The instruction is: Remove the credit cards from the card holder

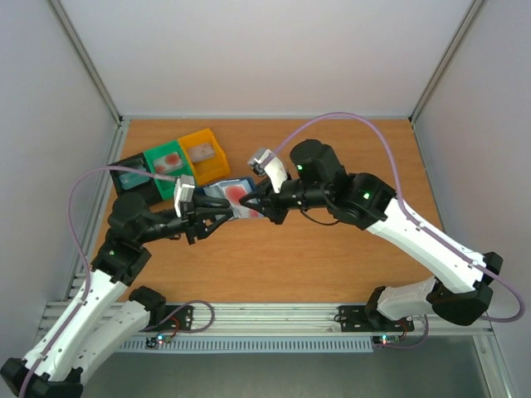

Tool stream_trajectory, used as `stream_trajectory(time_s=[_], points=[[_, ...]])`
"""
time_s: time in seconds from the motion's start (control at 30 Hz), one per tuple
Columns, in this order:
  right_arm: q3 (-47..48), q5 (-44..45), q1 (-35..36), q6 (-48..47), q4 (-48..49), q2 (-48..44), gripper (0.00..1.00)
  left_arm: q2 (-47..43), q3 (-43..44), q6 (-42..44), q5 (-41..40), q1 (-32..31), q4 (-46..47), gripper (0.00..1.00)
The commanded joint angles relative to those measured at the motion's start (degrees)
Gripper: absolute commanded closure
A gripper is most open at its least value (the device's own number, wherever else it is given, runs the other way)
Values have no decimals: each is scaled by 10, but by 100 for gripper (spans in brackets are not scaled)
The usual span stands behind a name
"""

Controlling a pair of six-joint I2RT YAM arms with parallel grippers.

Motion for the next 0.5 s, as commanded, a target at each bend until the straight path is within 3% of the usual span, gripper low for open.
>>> stream_trajectory(time_s=[0.0, 0.23, 0.33, 0.47], points=[[-1, -182, -3, -51, 55, -41, 99, -4, 10, -60, 80, 5, 79, 62], [-15, -280, -3, -52, 94, -45, 99, -18, 35, -82, 79, 4, 97, 58], [-15, -269, -3, -39, 119, -36, 99, -6, 34, -128, 82, -2, 164, 60], [-6, -240, -3, -31, 128, -15, 99, 5, 39, -124, 81, -21, 177, 64]])
